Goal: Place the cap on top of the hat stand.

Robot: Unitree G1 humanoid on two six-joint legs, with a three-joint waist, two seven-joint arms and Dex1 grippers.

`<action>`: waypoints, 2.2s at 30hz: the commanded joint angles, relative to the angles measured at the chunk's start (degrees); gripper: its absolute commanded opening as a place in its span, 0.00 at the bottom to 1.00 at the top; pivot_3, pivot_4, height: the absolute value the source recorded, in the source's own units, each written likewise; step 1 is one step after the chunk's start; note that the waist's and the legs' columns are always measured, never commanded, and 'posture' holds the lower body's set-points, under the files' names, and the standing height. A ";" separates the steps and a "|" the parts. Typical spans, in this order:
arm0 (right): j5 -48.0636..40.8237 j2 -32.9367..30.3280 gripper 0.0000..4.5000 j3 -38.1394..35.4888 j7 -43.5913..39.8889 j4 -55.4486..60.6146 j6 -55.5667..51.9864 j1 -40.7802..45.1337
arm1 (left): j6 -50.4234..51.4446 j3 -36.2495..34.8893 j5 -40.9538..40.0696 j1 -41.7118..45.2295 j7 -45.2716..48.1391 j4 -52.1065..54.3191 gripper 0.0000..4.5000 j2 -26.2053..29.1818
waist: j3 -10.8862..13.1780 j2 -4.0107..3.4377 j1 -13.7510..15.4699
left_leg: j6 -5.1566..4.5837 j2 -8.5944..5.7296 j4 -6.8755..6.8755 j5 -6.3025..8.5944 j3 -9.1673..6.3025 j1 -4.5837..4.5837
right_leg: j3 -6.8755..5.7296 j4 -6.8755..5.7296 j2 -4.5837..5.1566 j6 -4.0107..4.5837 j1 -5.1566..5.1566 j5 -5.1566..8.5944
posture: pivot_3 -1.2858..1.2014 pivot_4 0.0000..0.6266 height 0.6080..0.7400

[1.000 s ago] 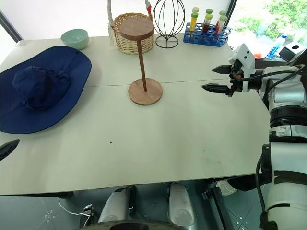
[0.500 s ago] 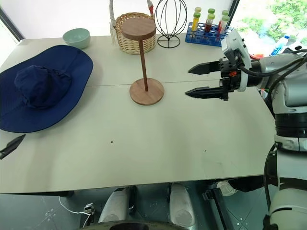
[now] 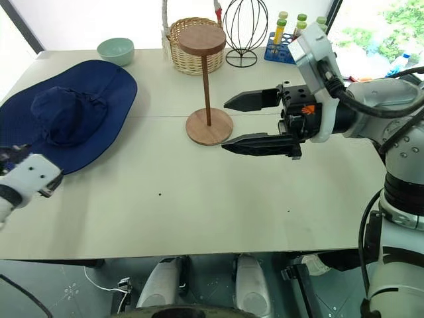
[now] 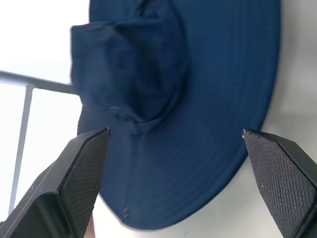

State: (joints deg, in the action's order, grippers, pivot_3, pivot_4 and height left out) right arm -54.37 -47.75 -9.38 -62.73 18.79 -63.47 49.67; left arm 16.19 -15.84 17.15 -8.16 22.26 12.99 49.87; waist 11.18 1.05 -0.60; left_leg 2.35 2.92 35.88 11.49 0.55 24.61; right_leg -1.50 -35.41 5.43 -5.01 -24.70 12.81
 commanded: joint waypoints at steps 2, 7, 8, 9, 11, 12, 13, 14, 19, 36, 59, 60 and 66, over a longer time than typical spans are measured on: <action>-0.59 -0.05 0.99 -0.97 2.90 0.18 1.40 1.37 | -2.85 5.36 5.01 7.63 -4.67 -8.74 1.00 -0.35 | 0.00 0.03 0.03 | -0.01 0.01 0.04 0.00 0.01 0.01 | 0.00 -0.03 0.00 -0.01 0.01 0.00 | 0.52 0.24 1.00; -2.31 1.02 0.99 -1.44 5.70 -0.90 0.81 3.00 | -6.19 10.20 8.01 16.09 -8.55 -18.21 1.00 -1.07 | -0.01 0.04 -0.01 | -0.01 0.02 0.10 -0.01 0.02 0.01 | -0.01 -0.09 0.00 -0.03 0.02 -0.02 | 0.52 0.24 1.00; -2.58 1.12 0.99 -1.35 6.13 -0.95 0.67 3.25 | -7.14 11.08 8.42 17.61 -9.10 -20.01 1.00 -1.13 | -0.01 0.04 -0.03 | -0.02 0.02 0.10 -0.01 0.02 0.01 | -0.01 -0.10 0.00 -0.03 0.02 -0.02 | 0.52 0.24 1.00; -2.60 1.07 0.99 -1.19 6.40 -0.90 0.67 3.39 | -7.86 11.87 8.56 18.80 -9.12 -21.12 1.00 -1.18 | -0.01 0.04 -0.08 | -0.02 0.02 0.09 -0.01 0.03 0.01 | -0.01 -0.12 -0.01 -0.04 0.01 -0.02 | 0.52 0.24 1.00; -2.27 0.60 0.99 -1.02 7.02 -0.52 0.80 3.52 | -8.36 11.74 7.56 19.16 -7.65 -18.69 1.00 -1.12 | -0.01 0.04 -0.14 | -0.03 0.02 0.09 -0.02 0.03 0.01 | -0.01 -0.13 -0.02 -0.05 0.01 -0.03 | 0.52 0.24 1.00; -2.48 0.41 0.99 -1.25 7.35 -0.38 0.62 3.48 | -7.97 11.17 7.02 18.41 -6.82 -16.64 1.00 -0.97 | -0.01 0.04 -0.15 | -0.03 0.02 0.08 -0.02 0.04 0.01 | -0.01 -0.12 -0.02 -0.05 0.00 -0.03 | 0.52 0.24 1.00; -2.89 0.28 0.99 -1.65 7.76 -0.24 0.34 3.30 | -7.68 9.93 6.43 16.75 -6.00 -13.90 1.00 -0.63 | -0.01 0.04 -0.17 | -0.03 0.03 0.07 -0.02 0.05 0.01 | -0.01 -0.12 -0.02 -0.05 0.00 -0.03 | 0.52 0.24 1.00; -3.29 0.12 0.99 -1.98 8.08 -0.02 0.17 2.99 | -7.19 8.58 5.95 14.87 -5.22 -11.40 1.00 -0.33 | -0.01 0.04 -0.22 | -0.03 0.04 0.06 -0.02 0.06 0.03 | 0.00 -0.11 -0.02 -0.05 0.00 -0.03 | 0.52 0.24 1.00; -3.96 -0.74 0.99 -2.59 8.97 0.52 0.67 0.91 | -4.22 -0.87 4.58 2.20 -0.38 3.25 1.00 0.00 | -0.01 0.03 -0.22 | -0.03 0.09 0.03 -0.01 0.15 0.03 | 0.04 -0.11 -0.01 -0.03 -0.07 -0.01 | 0.52 0.24 1.00; -5.22 -1.36 0.99 -1.91 8.71 -1.21 1.21 1.92 | -6.45 3.46 13.52 -2.42 -4.84 -0.30 1.00 -4.08 | -0.01 0.02 -0.06 | -0.02 0.15 0.04 0.00 0.49 0.07 | 0.04 -0.06 0.13 0.00 -0.16 -0.02 | 0.52 0.24 1.00; -6.02 -1.47 0.99 -1.95 9.24 -2.26 1.28 4.29 | -15.55 16.74 17.54 26.12 -21.96 -42.55 1.00 -3.21 | -0.08 -0.05 0.00 | -0.04 0.19 0.15 -0.01 0.52 -0.11 | 0.04 -0.61 0.10 -0.04 -0.21 -0.02 | 0.52 0.24 1.00; -6.01 -1.67 1.00 -2.00 9.11 -2.20 1.30 4.21 | -16.41 17.01 17.28 26.46 -21.78 -42.81 0.94 -3.03 | -0.08 -0.05 -0.01 | -0.04 0.19 0.16 -0.01 0.53 -0.11 | 0.05 -0.61 0.10 -0.04 -0.21 -0.02 | 0.52 0.24 1.00; -5.33 -2.69 1.00 -2.10 8.51 -2.10 1.84 3.62 | -18.16 16.98 16.11 27.09 -21.05 -41.59 0.38 -1.75 | -0.06 -0.01 -0.01 | -0.03 0.20 0.17 -0.01 0.54 -0.03 | 0.06 -0.59 0.11 -0.04 -0.26 -0.02 | 0.52 0.24 1.00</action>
State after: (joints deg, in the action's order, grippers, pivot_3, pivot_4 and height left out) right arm -59.40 -49.27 -9.78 -53.87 15.90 -63.04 52.19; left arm -1.47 1.42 33.88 18.49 1.09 -29.33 46.34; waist 11.12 1.04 -0.61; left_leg 2.32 3.12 36.05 11.48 1.09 24.59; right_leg -1.44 -36.00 5.54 -5.05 -24.96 12.79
